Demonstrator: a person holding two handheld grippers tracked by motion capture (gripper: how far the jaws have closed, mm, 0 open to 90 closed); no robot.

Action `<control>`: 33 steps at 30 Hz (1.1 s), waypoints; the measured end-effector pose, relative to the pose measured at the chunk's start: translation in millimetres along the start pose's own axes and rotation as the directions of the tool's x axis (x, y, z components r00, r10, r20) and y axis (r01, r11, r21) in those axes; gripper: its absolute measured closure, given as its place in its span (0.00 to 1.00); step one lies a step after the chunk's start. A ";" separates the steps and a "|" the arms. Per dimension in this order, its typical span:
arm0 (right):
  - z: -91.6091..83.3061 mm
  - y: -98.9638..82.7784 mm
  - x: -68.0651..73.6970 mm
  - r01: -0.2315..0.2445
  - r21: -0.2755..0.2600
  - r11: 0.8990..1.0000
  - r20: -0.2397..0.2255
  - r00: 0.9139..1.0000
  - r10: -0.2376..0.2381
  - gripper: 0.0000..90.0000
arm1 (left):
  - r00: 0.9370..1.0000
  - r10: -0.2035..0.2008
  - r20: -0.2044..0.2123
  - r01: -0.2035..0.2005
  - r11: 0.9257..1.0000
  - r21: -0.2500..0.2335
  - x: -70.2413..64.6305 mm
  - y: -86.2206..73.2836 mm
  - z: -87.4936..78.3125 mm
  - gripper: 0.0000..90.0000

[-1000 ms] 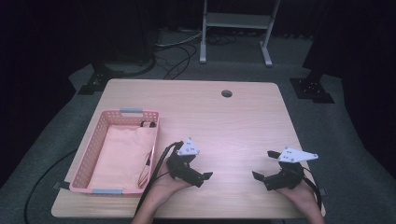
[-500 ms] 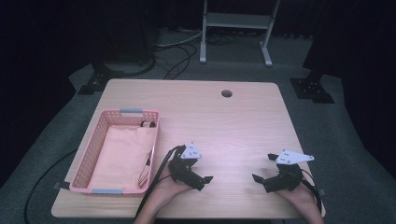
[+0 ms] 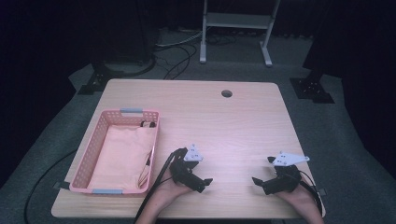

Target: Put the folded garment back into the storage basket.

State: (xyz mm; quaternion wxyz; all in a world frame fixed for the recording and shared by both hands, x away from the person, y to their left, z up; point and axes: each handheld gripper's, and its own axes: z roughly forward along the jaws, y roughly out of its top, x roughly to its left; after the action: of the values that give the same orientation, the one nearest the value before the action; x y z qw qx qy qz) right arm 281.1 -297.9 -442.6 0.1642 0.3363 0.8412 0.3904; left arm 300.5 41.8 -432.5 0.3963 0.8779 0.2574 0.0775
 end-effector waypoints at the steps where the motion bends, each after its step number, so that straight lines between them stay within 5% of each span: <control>1: 0.4 -0.4 0.1 0.001 0.004 1.000 -0.002 1.000 -0.001 0.00 | 1.000 0.000 0.000 0.000 1.000 0.005 0.2 -0.5 0.3 0.00; 33: 6.3 -4.2 -1.0 -0.029 0.079 0.996 0.002 1.000 0.029 0.00 | 0.996 0.049 -0.069 -0.046 0.998 0.043 -9.7 -9.5 10.8 0.00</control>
State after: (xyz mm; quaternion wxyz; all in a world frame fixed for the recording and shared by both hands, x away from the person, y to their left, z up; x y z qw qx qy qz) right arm 283.4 -297.1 -449.8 0.1454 0.3551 0.8508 0.3590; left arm 292.2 35.0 -446.2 0.3670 0.8884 0.2518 0.1125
